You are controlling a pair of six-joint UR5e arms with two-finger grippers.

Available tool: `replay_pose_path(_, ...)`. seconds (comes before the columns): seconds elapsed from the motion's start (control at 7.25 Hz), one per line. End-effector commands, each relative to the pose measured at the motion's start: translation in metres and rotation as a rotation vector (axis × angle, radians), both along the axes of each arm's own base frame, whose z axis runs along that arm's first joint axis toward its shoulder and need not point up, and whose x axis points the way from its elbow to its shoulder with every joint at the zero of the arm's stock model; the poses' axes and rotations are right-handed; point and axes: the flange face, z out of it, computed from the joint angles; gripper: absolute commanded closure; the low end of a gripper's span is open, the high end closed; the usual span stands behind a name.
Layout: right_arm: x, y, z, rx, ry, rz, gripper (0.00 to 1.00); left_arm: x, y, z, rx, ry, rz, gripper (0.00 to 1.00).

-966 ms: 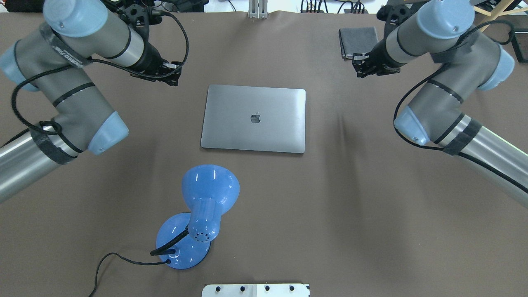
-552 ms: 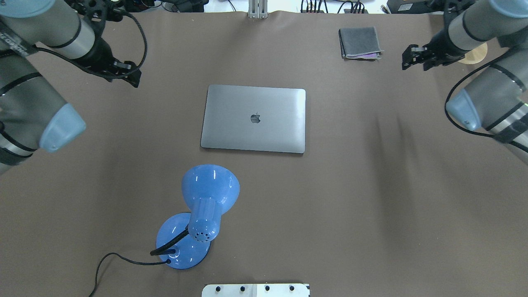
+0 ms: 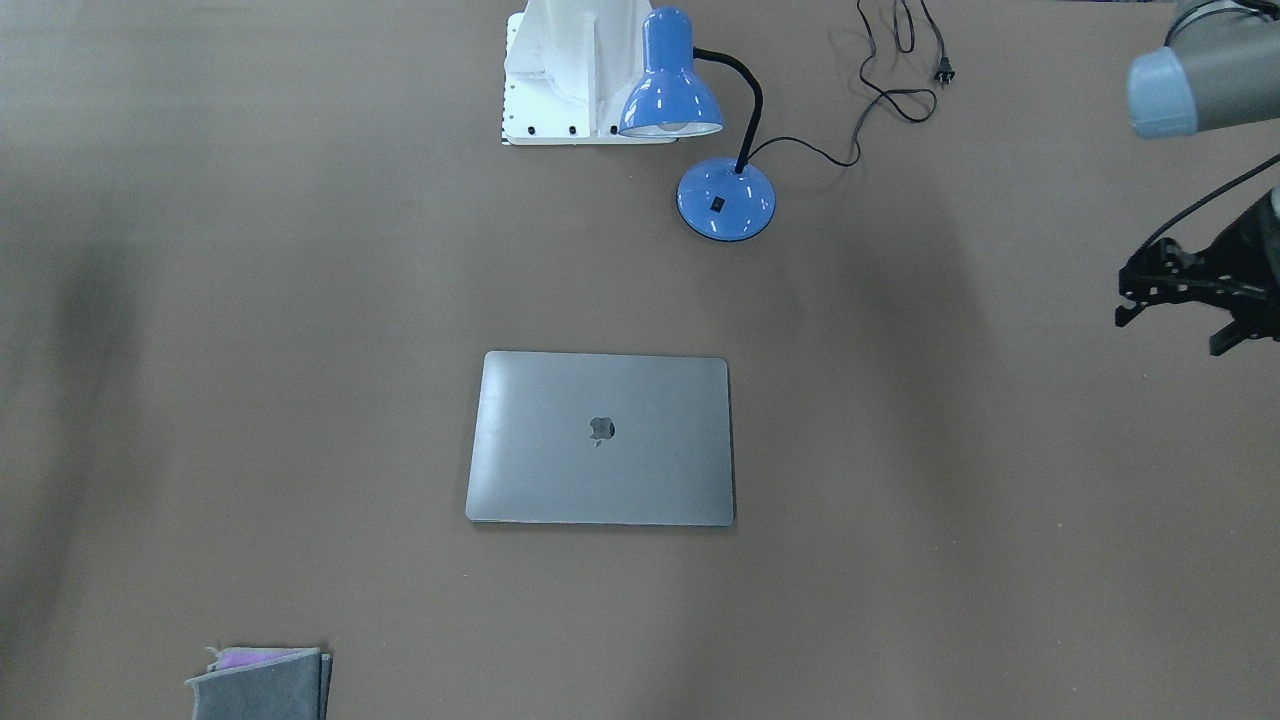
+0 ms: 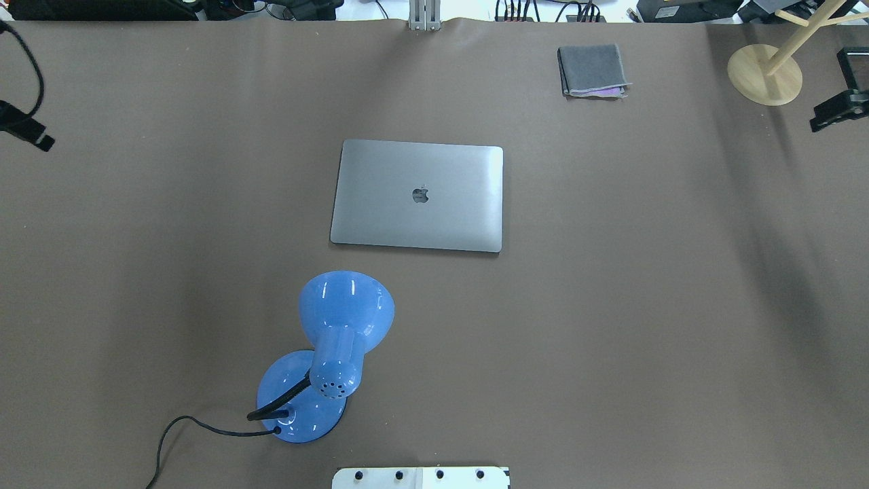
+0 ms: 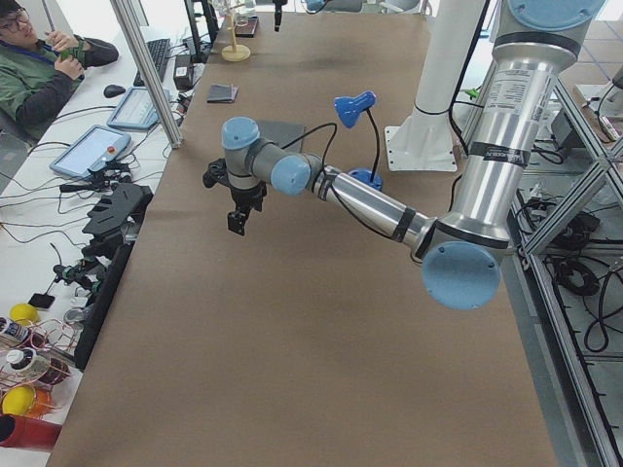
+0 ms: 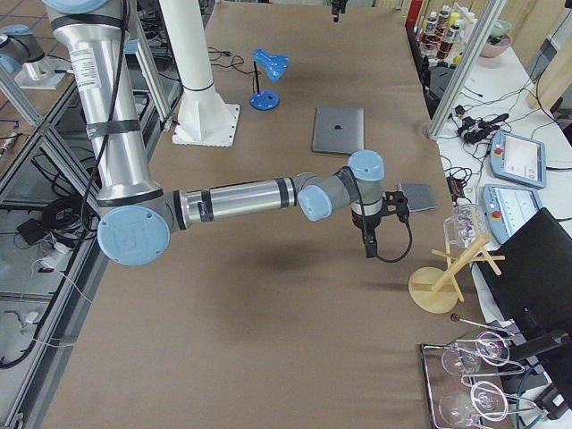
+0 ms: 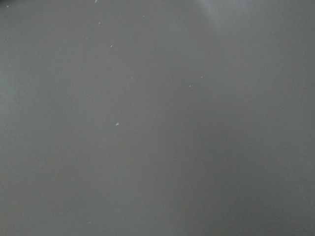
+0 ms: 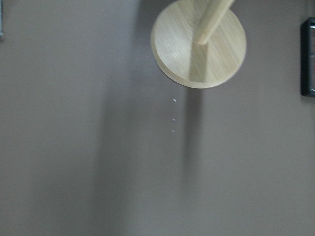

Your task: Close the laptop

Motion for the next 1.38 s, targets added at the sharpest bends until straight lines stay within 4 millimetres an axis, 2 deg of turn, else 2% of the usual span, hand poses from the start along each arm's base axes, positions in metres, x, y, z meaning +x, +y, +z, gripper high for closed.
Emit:
replay_pose_path(0.0, 0.057, 0.054, 0.017, -0.073, 0.008, -0.034, 0.00, -0.055, 0.035, 0.070, -0.101, -0.011, -0.037, 0.02)
replay_pose_path(0.14, 0.066, 0.091, 0.038, -0.101, 0.013, -0.045, 0.00, -0.079, 0.051, 0.093, -0.154, -0.020, -0.077, 0.02)
replay_pose_path(0.28, 0.073, 0.126, 0.068, -0.156, 0.044, -0.046, 0.00, -0.083, 0.053, 0.096, -0.178, -0.025, -0.086, 0.02)
replay_pose_path(0.41, 0.075, 0.139, 0.081, -0.183, 0.056, -0.044, 0.00, -0.092, 0.055, 0.100, -0.230, -0.038, -0.102, 0.02)
replay_pose_path(0.69, 0.077, 0.153, 0.093, -0.215, 0.051, -0.044, 0.00, -0.093, 0.055, 0.097, -0.252, -0.052, -0.104, 0.02)
replay_pose_path(0.83, 0.077, 0.153, 0.093, -0.215, 0.050, -0.042, 0.00, -0.095, 0.062, 0.108, -0.286, -0.053, -0.108, 0.02)
replay_pose_path(0.97, 0.076, 0.153, 0.093, -0.218, 0.045, -0.042, 0.00, -0.095, 0.060, 0.105, -0.285, -0.052, -0.113, 0.02)
replay_pose_path(1.24, 0.077, 0.152, 0.092, -0.193, 0.050, -0.042, 0.00, -0.099, 0.075, 0.125, -0.317, -0.061, -0.114, 0.02)
